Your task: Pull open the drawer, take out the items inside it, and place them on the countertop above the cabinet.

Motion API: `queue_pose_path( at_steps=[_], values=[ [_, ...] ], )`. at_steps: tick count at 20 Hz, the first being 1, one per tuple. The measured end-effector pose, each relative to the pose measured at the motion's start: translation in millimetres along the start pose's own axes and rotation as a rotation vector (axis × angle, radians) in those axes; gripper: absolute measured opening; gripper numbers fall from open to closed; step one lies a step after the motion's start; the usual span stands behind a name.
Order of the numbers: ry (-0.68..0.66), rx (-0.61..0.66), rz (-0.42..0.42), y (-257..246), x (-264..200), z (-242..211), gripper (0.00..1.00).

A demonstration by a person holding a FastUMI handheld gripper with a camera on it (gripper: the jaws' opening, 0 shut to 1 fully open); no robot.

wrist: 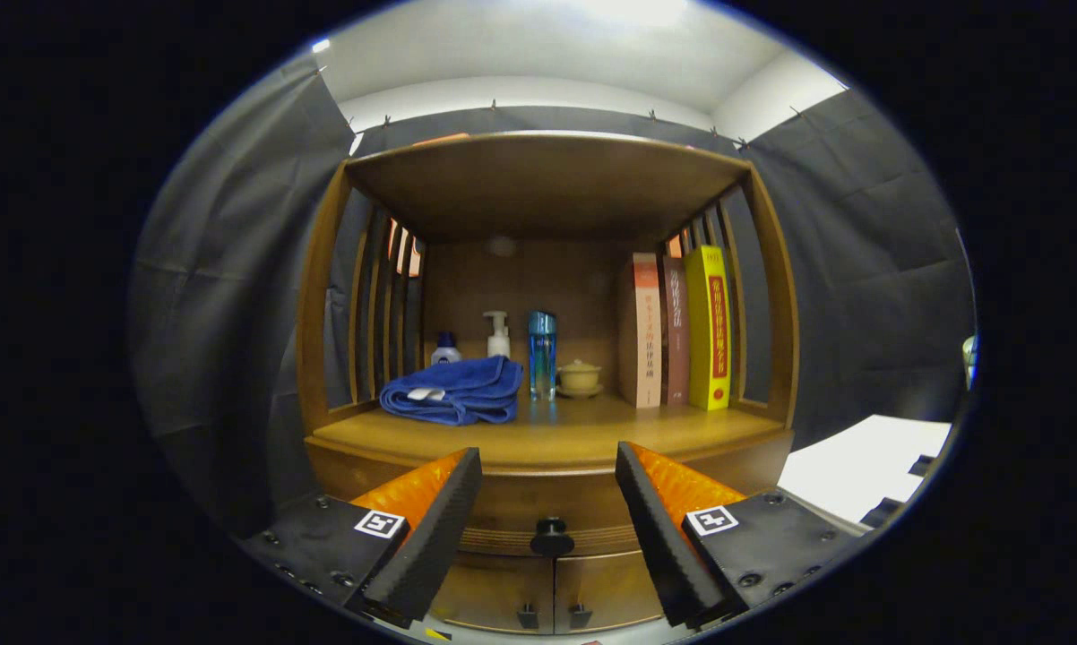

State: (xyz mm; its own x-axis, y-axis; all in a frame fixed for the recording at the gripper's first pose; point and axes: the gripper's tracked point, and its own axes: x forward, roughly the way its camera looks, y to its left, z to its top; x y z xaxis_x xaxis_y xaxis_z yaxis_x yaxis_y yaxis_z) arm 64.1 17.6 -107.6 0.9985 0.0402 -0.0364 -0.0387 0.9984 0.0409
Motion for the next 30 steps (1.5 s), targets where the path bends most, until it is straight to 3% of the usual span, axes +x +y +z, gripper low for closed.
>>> queue_pose_path(
  at_steps=[6,13,18,23,30],
  values=[
    [0.075,-0.020,0.021,-1,9,-66,0.98],
    [0.168,-0.009,-0.016,-15,23,-117,0.98],
    [0.196,0.003,-0.011,-16,40,-133,0.88],
    [0.184,-0.022,0.004,-5,39,-134,0.55],
    [0.182,-0.010,0.021,-4,47,-132,0.47]
  ],
)
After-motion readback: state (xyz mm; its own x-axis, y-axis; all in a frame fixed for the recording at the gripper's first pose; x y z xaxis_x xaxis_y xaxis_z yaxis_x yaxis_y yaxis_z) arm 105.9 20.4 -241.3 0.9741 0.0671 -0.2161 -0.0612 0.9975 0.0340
